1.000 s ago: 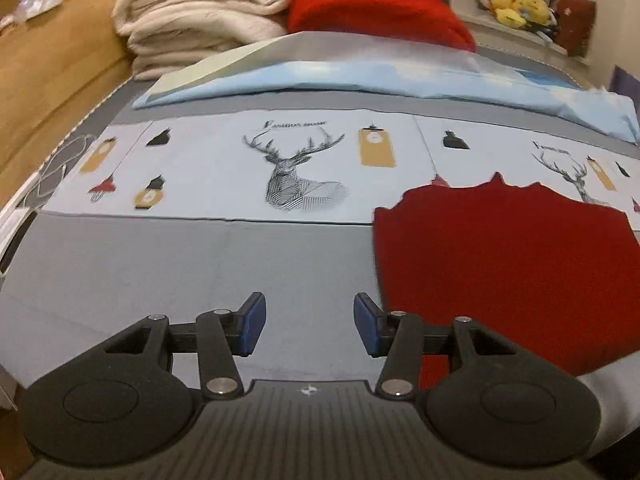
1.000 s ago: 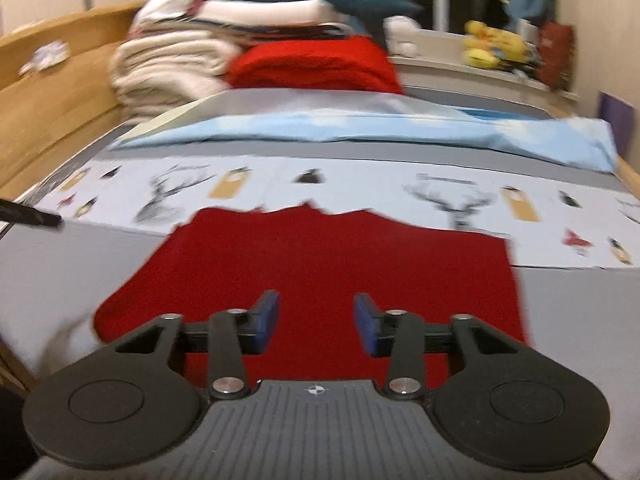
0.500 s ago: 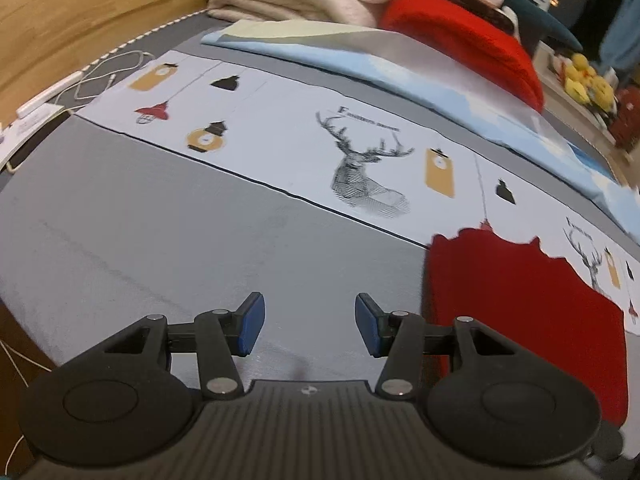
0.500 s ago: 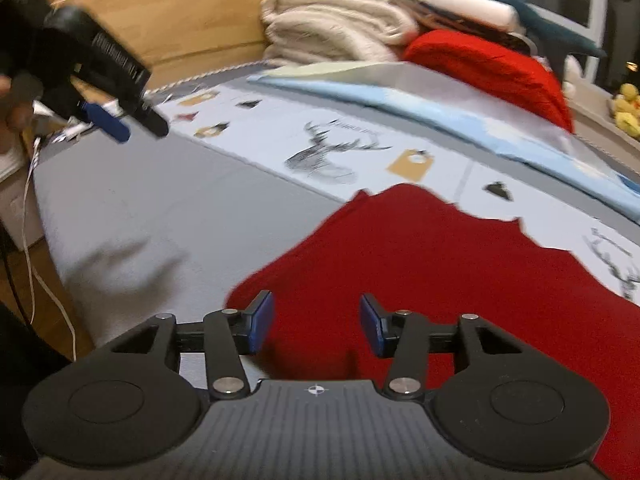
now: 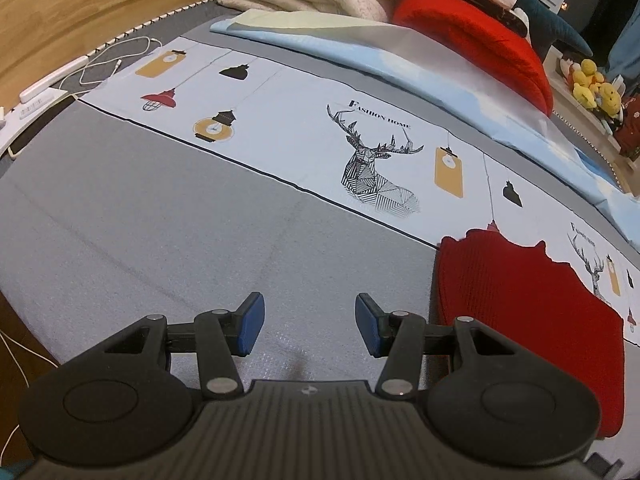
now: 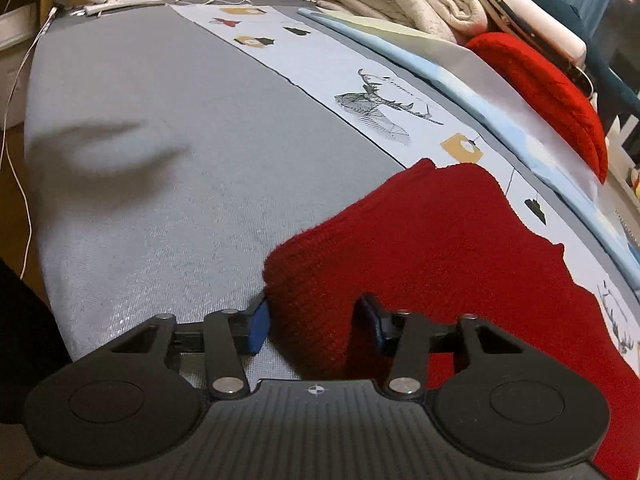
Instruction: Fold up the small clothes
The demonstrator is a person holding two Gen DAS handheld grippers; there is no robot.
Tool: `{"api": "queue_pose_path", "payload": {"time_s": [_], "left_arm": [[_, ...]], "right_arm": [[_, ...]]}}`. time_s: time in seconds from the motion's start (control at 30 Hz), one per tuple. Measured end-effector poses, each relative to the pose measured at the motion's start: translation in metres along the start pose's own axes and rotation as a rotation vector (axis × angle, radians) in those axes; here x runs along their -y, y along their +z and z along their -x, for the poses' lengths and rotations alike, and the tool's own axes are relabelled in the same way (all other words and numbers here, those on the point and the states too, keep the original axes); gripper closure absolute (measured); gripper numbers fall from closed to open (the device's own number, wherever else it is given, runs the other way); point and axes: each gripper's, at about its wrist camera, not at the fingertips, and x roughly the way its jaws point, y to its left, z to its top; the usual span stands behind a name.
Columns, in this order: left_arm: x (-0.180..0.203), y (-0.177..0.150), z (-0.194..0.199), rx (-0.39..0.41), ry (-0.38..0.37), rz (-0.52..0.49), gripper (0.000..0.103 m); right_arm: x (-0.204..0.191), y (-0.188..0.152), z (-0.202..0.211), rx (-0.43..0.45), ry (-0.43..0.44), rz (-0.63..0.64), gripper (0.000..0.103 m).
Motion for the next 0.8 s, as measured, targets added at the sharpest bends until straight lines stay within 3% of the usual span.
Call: {"api": "queue_pose_path", "payload": {"time_s": [0.07,0.13,0.23,0.4,0.53,0.6,0.7,0.8], "left_arm": [[-0.001,0.0,0.0,0.0,-0.001,0.008,0.048],[-0.001,0.001,0.0,-0.003,-0.002,0.021,0.048],[0.001,0.0,0.001,0.005,-0.012,0.034,0.048],[0.009,-0.001,0.004,0.022,-0.003,0.035,0.048],[0.016,-0.001,0.002,0.014,0.006,0.036,0.048],[0.023,-0.002,0.002,0.016,0.007,0.028,0.048],[0.039,-0.001,0.001,0.022,-0.006,0.018,0.048],[0.067,0.0,-0.002,0.029,-0.039,-0.002,0.048]], "right_arm": [[0.006,0.002,0.006,0.02,0.009,-0.028,0.079],[0.02,0.008,0.013,0.048,0.026,-0.111,0.084],[0.043,0.019,0.033,0.119,0.058,-0.25,0.086],[0.06,0.026,0.06,0.225,0.104,-0.35,0.087],[0.058,0.027,0.076,0.268,0.23,-0.373,0.088],[0.07,0.026,0.085,0.297,0.27,-0.445,0.088],[0.118,0.013,0.107,0.36,0.233,-0.657,0.088],[0.175,-0.022,0.148,0.448,0.1,-0.826,0.089]]}}
